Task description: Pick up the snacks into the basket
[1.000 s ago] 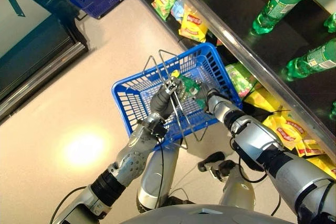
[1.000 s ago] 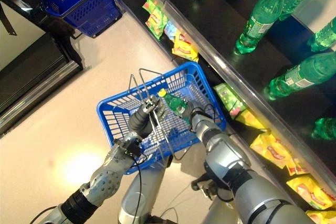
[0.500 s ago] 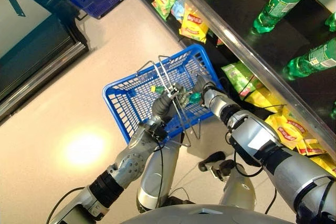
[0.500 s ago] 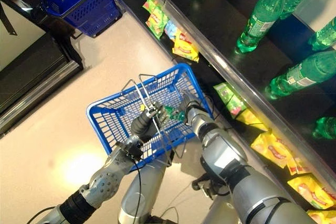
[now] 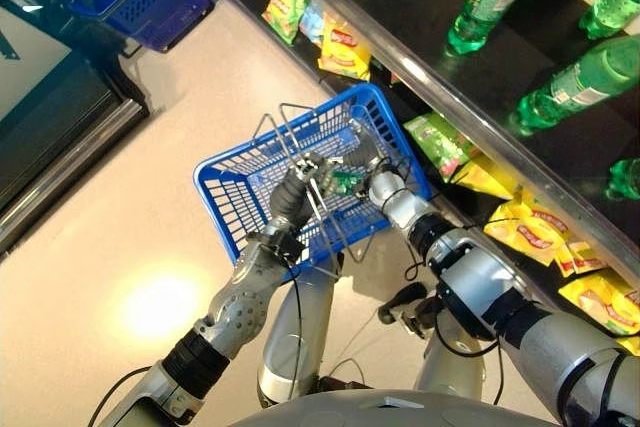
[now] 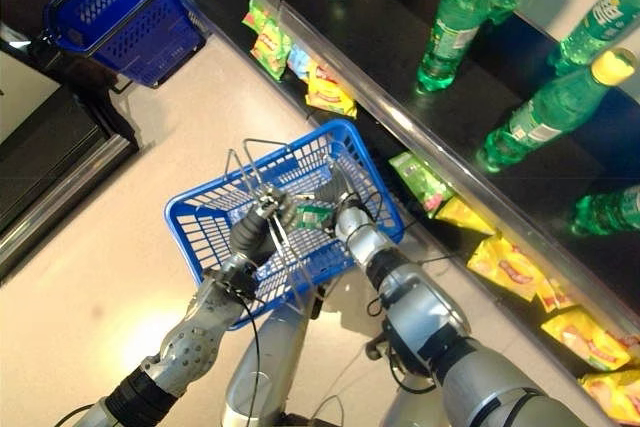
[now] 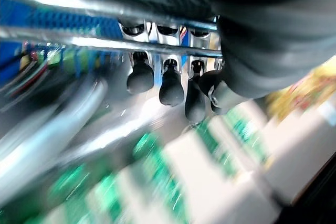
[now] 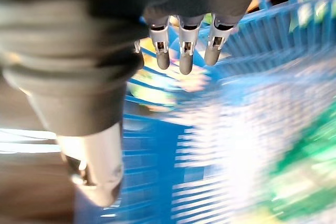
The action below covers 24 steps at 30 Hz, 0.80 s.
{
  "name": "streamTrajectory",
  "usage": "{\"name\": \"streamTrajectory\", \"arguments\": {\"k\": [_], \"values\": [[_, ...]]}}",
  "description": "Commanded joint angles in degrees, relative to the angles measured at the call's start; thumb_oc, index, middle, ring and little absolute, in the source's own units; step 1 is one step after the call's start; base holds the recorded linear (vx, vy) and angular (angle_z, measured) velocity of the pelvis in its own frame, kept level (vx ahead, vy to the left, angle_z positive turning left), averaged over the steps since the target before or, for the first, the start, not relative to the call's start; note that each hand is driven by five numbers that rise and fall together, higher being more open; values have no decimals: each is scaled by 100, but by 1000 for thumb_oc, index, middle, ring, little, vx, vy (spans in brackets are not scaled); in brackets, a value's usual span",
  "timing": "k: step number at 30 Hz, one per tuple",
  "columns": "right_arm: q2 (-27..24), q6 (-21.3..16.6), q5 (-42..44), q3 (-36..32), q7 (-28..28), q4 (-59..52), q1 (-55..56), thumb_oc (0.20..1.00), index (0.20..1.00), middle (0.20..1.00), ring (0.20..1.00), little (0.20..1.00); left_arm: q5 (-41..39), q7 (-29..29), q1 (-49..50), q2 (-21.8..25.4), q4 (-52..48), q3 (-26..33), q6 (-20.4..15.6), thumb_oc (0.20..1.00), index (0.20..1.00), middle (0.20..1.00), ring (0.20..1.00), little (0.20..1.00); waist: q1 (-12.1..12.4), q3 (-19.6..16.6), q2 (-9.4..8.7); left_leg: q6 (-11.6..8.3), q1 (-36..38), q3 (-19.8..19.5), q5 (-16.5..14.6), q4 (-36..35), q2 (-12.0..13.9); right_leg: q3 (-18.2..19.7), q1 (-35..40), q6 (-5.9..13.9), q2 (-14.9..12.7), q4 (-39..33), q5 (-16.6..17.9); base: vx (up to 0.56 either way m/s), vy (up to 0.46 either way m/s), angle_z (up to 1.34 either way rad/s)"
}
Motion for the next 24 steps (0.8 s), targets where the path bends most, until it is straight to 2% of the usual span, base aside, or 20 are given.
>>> {"name": "streamTrajectory", "arguments": {"k": [1, 2, 3, 7, 8, 9, 10, 17, 19, 20, 24], "values": [[-604, -452, 210, -36, 503, -900, 676, 1000, 1000, 1000, 1000, 1000, 505, -292, 47, -135, -821, 541, -812, 200, 200, 200, 200, 200, -77, -309, -81, 297, 64, 353, -615, 352, 72, 200, -137, 604, -31, -433, 1166, 19, -1, -19], [-618, -442, 214, -34, 507, -921, 694, 1000, 1000, 1000, 1000, 1000, 504, -295, 55, -141, -820, 538, -813, 200, 200, 200, 200, 200, -79, -315, -76, 297, 66, 352, -615, 350, 71, 199, -135, 605, -33, -433, 1165, 34, 0, -12], [-935, -510, 286, -81, 701, -1358, 1116, 1000, 1000, 1000, 1000, 1000, 491, -291, 174, -161, -687, 704, -866, 200, 200, 200, 200, 200, -165, -345, -129, 292, 151, 367, -630, 334, 100, 199, -62, 614, -26, -483, 1170, 30, 2, -9], [-1403, -558, 268, -262, 958, -1767, 1697, 1000, 1000, 1000, 1000, 1000, 692, -261, 255, -260, -177, 1010, -911, 200, 200, 200, 200, 200, -317, -451, -218, 262, 470, 419, -636, 202, 177, 227, 227, 636, 18, -676, 1222, 18, 12, -20], [-1454, -562, 281, -306, 996, -1795, 1763, 1000, 1000, 1000, 1000, 1000, 709, -267, 241, -303, -80, 1046, -919, 200, 200, 200, 200, 200, -346, -477, -224, 306, 502, 453, -449, 67, 172, 167, 268, 553, 38, -823, 1368, 39, 18, -14], [-1491, -577, 295, -351, 1038, -1810, 1859, 1000, 1000, 1000, 1000, 1000, 778, -272, 252, -333, 58, 1093, -918, 200, 200, 200, 200, 200, -372, -492, -242, 255, 638, 436, -608, 102, 182, 242, 386, 643, 50, -801, 1275, -48, 25, -11], [-1493, -577, 294, -359, 1036, -1812, 1853, 1000, 1000, 1000, 1000, 1000, 778, -273, 243, -332, 55, 1090, -918, 200, 200, 200, 200, 200, -377, -495, -238, 301, 592, 461, -440, 21, 173, 171, 361, 558, 47, -889, 1394, 26, 13, -20], [-1501, -521, 276, -545, 1265, -1491, 2202, 1000, 1000, 1000, 1000, 1000, 935, -352, 212, -621, 800, 1335, -836, 200, 200, 200, 200, 200, -562, -733, -342, 228, 1362, 509, -252, -683, 168, 99, 1211, 642, 188, -1739, 1695, 42, 14, -6], [-1455, -473, 251, -563, 1370, -1238, 2284, 1000, 1000, 1000, 1000, 1000, 1009, -392, 233, -733, 1147, 1420, -796, 200, 200, 200, 200, 200, -626, -914, -369, 219, 1743, 591, -114, -1191, 142, 149, 1544, 707, 271, -2286, 1915, 84, 50, -9], [-1454, -475, 251, -563, 1370, -1236, 2282, 1000, 1000, 1000, 1000, 1000, 1007, -395, 231, -733, 1151, 1421, -797, 200, 200, 200, 200, 200, -625, -899, -368, 218, 1772, 593, -104, -1214, 142, 147, 1568, 708, 275, -2305, 1924, 94, 71, -10], [-1198, -332, 301, -596, 1541, -186, 2393, 1000, 1000, 1000, 1000, 1000, 1249, -430, 353, -971, 1903, 1675, -778, 200, 200, 200, 200, 200, -752, -1277, -345, 198, 2605, 863, 251, -2400, -60, 342, 2083, 892, 382, -3419, 2466, 130, 116, -22]]}}
